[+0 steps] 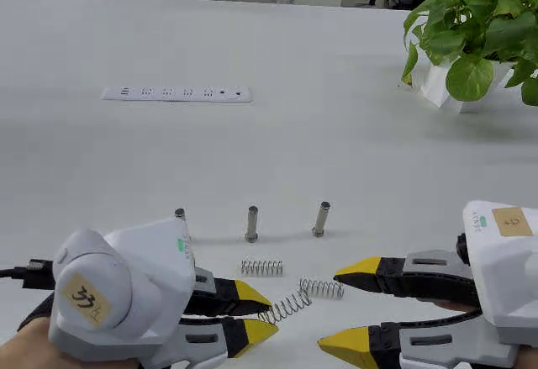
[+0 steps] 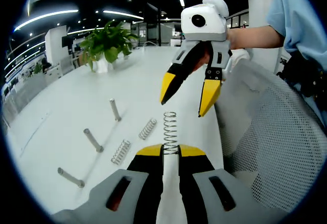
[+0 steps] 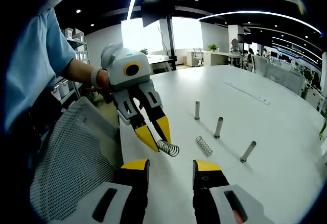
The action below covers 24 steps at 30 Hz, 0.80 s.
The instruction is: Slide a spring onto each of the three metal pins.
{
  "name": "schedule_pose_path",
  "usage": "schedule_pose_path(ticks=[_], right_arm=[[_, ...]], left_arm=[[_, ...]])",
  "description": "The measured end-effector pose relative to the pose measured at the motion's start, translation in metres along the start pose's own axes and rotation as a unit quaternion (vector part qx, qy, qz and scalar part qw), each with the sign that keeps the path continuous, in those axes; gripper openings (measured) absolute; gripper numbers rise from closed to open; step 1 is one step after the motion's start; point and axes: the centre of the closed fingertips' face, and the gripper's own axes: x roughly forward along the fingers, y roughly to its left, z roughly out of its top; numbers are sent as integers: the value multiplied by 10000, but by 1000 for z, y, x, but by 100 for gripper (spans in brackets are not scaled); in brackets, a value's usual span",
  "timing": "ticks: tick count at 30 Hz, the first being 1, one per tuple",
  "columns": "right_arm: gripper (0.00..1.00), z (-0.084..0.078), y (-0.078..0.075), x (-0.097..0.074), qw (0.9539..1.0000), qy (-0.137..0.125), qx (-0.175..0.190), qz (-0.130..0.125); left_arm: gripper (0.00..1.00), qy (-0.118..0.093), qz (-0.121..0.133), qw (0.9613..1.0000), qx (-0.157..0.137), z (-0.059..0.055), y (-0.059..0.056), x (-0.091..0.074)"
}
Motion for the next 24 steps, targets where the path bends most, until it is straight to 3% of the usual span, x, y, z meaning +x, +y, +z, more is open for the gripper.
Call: schedule_pose_path(ticks=[10, 24], right_arm=[[11, 6, 8, 2, 9997, -94, -41, 228], [6, 6, 12, 5, 9994, -90, -92, 333]], left_arm=[[6, 43, -251, 9992, 295, 2, -11, 1], [6, 43, -335, 9987, 371, 3, -15, 0]])
